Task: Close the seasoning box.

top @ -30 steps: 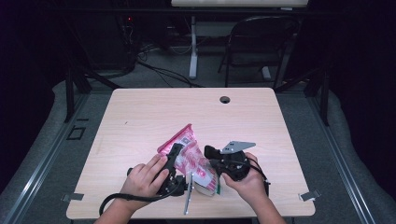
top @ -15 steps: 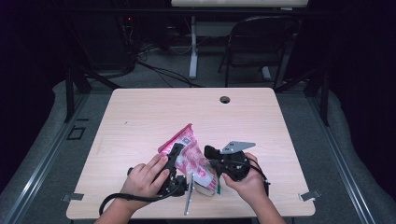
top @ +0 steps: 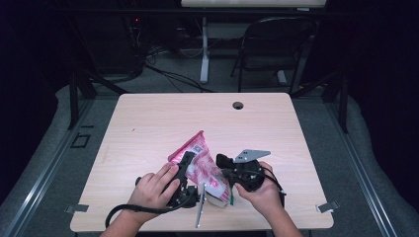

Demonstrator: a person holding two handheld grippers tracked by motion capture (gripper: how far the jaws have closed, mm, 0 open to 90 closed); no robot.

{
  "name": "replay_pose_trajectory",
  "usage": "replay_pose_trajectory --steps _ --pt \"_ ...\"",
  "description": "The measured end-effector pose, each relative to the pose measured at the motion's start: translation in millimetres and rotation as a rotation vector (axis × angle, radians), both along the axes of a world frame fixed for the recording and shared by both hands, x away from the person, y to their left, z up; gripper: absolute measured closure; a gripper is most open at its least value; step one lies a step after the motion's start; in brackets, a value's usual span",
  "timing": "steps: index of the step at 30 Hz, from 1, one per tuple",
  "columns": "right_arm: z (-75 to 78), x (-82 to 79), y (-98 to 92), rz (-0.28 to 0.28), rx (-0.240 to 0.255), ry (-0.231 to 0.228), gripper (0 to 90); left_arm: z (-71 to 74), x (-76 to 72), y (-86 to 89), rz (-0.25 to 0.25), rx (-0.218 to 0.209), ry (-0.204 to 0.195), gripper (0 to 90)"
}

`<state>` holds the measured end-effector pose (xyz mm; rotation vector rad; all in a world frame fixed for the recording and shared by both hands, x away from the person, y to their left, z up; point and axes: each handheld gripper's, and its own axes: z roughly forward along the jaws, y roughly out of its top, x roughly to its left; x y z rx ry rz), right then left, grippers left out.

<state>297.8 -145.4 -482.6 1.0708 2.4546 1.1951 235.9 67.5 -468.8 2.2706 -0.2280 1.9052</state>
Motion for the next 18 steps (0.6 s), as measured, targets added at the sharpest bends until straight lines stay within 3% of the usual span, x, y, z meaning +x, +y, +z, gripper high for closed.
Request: replay_pose_trajectory --steps 18 --pt "0.0 -0.3 -0.6 -0.002 0.0 0.0 90.0 0.5 0.0 -0.4 -0.002 -0.003 0.002 70.1"
